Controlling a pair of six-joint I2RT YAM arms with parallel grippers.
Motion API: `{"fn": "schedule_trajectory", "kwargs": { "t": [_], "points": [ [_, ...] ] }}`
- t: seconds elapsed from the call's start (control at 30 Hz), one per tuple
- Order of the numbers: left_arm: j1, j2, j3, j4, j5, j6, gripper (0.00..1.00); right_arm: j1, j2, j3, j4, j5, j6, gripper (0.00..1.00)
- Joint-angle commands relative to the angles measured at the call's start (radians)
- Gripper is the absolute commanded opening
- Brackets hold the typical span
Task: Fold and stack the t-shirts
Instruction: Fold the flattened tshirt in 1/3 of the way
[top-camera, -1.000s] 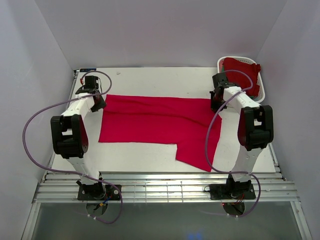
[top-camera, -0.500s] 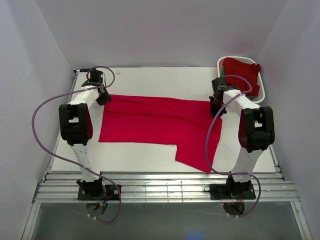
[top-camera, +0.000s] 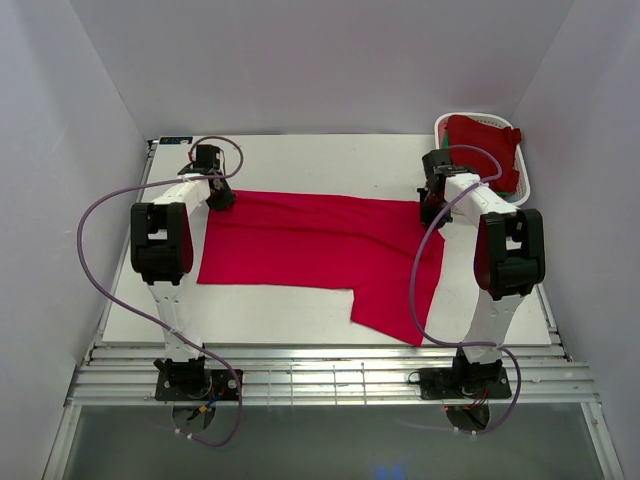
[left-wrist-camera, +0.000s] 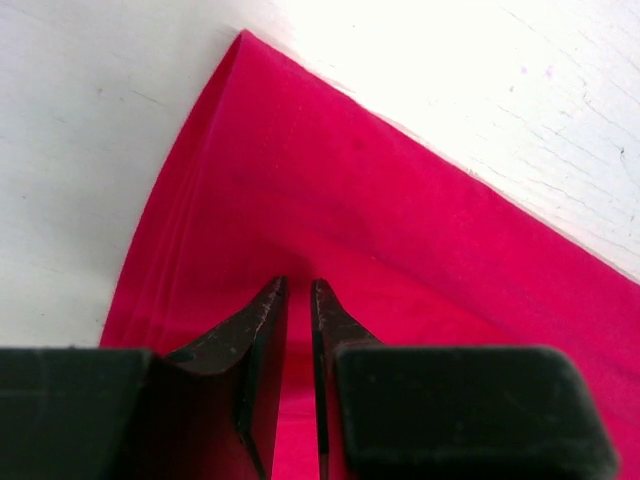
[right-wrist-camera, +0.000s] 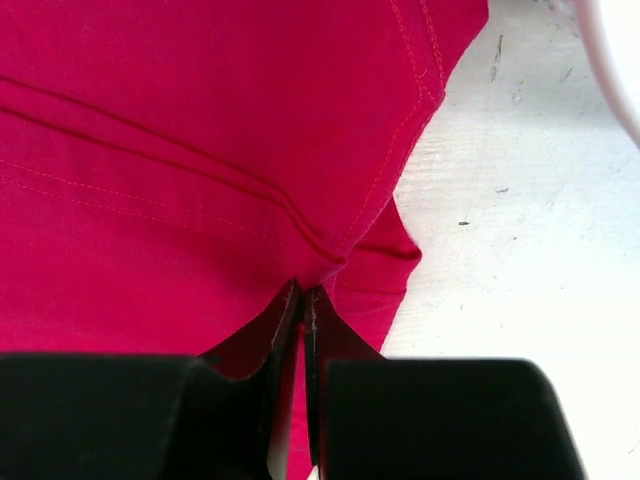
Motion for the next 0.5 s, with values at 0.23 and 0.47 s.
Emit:
{"fn": "schedule_trajectory", "kwargs": {
  "t": [0.23, 0.47],
  "points": [
    [-0.005, 0.005, -0.004, -0.021, -0.091, 0.0, 0.24, 0.003, -0.09, -0.008, -0.048, 0.062, -0.032, 0.08],
    [-0.005, 0.019, -0.004, -0.03, -0.097, 0.006, 0.24, 0.003, -0.121, -0.025, -0.066, 0.086, -0.03, 0.08]
  ]
}}
